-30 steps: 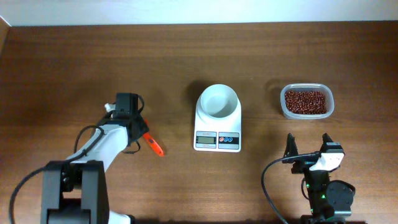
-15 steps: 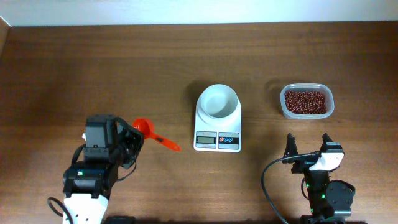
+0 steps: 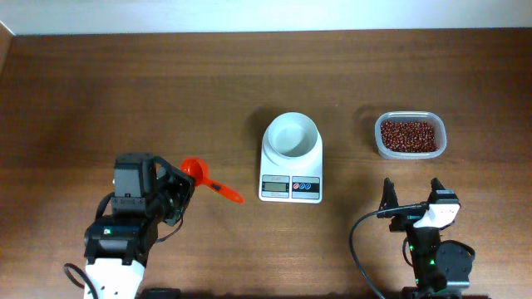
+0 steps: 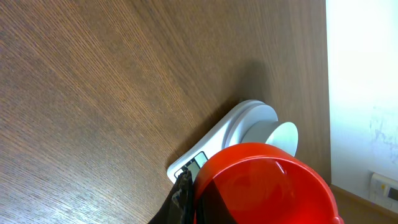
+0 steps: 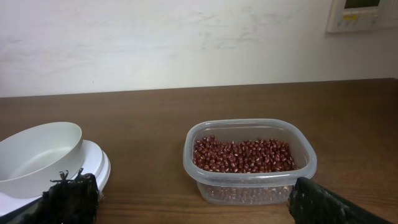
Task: Scoop and weigh 50g on scale
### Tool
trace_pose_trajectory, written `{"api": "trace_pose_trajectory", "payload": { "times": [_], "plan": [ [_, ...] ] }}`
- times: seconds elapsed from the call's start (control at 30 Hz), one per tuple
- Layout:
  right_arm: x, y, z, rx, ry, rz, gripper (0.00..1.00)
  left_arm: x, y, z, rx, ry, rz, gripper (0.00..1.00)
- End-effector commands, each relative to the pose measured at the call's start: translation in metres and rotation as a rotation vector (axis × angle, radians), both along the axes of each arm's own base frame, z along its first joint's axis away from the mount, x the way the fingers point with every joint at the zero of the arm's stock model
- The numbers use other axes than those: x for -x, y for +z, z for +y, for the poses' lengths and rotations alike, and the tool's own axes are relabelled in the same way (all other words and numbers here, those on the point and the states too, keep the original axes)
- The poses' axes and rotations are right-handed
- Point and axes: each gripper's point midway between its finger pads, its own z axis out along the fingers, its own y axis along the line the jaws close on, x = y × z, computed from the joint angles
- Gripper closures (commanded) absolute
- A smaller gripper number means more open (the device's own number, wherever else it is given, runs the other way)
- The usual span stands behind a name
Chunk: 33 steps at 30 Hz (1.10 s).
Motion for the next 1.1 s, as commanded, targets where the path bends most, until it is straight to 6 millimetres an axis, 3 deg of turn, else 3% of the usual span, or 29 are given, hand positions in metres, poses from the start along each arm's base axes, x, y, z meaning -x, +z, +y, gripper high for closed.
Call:
{"api": "trace_pose_trajectory", "payload": {
  "times": [0.0,0.73,0.8,0.93,0.97,1.0,1.07],
  "plan": [
    [0.0,-0.003,-0.001,0.0,-0.006,0.004,0.01,-0.001,0.003,0.001,-0.003,0.009,-0.007,1.0],
    [0.0,-0.001,0.001,-0.017,0.004,-0.003,0.01,0.001,0.002,0.001,-0.002,0.01,0.002,1.0],
    [0.002,0.001,0.023,-0.148,0.126,0.001,0.01,0.001,0.002,0.001,-0.002,0.01,0.001,1.0],
    [0.009,0.005,0.053,-0.976,0.226,0.149,0.01,0.001,0.002,0.001,0.002,0.015,0.003,1.0],
    [0.015,0.005,0.068,-1.176,0.286,0.243,0.01,0.001,0.002,0.001,0.001,0.015,0.003,1.0],
    [0.024,0.006,0.084,-1.275,0.362,0.337,0.01,0.001,0.001,0.002,0.002,0.015,0.003,1.0],
    [0.027,0.005,0.089,-1.309,0.379,0.37,0.01,0.001,0.001,0.002,0.001,0.015,0.006,1.0]
  ]
}}
